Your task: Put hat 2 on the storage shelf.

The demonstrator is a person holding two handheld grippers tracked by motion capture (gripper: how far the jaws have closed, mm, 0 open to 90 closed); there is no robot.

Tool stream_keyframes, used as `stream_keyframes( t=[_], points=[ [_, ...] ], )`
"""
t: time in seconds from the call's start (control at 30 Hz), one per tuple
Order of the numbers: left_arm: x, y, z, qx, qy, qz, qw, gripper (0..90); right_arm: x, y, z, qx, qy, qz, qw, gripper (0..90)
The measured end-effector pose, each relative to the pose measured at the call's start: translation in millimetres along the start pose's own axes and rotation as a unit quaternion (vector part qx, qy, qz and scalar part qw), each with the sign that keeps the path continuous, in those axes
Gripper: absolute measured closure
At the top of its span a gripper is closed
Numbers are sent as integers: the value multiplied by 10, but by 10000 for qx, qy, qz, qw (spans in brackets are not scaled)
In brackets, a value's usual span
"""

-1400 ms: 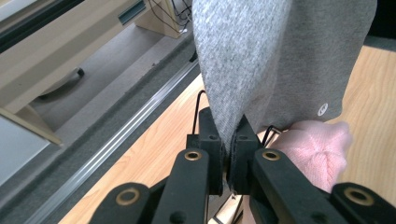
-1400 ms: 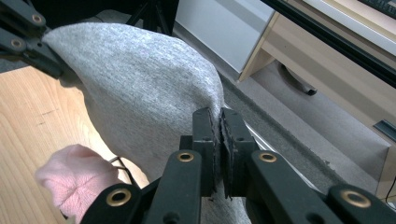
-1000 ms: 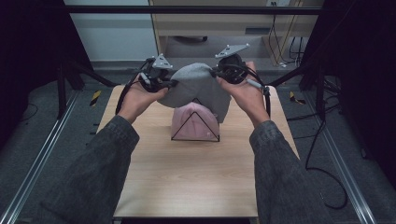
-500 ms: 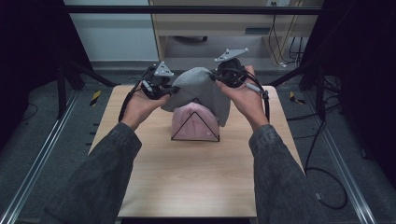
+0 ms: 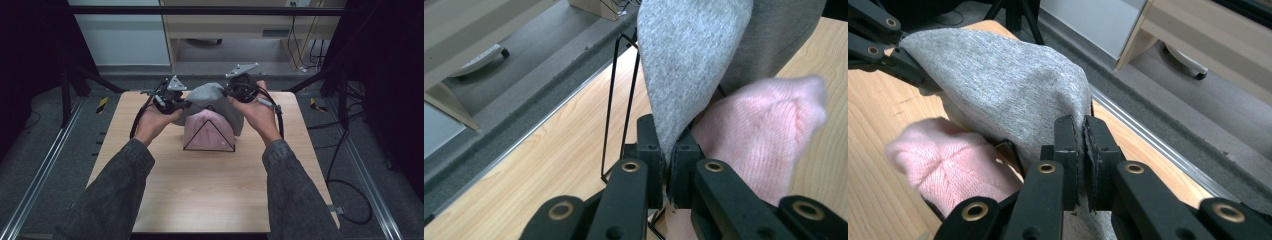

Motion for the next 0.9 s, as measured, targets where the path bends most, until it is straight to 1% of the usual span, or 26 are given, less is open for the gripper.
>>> stream_keyframes(
  t=[0.13,0.2,0.33,0.57,0.6,0.63,0.7,0.73,0.9],
  points=[
    [45,74,-26,8,-5,65,10000,867,70,91,18,85,-40,48,9999,858],
    [58,99,-43,7,9,85,10000,866,95,123,24,87,-46,75,9999,858],
    [75,132,-59,50,-49,110,9999,866,135,171,47,138,-73,94,9998,858],
    [112,237,-65,-40,-24,155,9999,866,171,205,85,112,-110,142,9998,858],
    [113,250,-66,6,-27,194,9998,866,176,209,87,97,-107,151,9998,857],
    [119,252,-75,-38,-34,153,9999,866,177,212,92,97,-110,172,9997,857],
    [119,266,-82,-12,-16,177,9998,866,181,213,102,98,-112,171,9997,857],
    [123,269,-90,-74,-20,138,9999,865,185,214,106,92,-116,169,9997,856],
    [132,305,-97,-118,-16,157,9998,865,195,217,128,100,-134,167,9997,854]
  ],
)
Point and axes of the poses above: each handheld gripper's, and its own axes: x roughly forward along the jaws, y roughly out of its underside, z roughly to its left, the point moved 5 cm from there along x, roughly forward along the jaws, and after that the axes turned 3 degrees about -y, right-handed, at the moved point
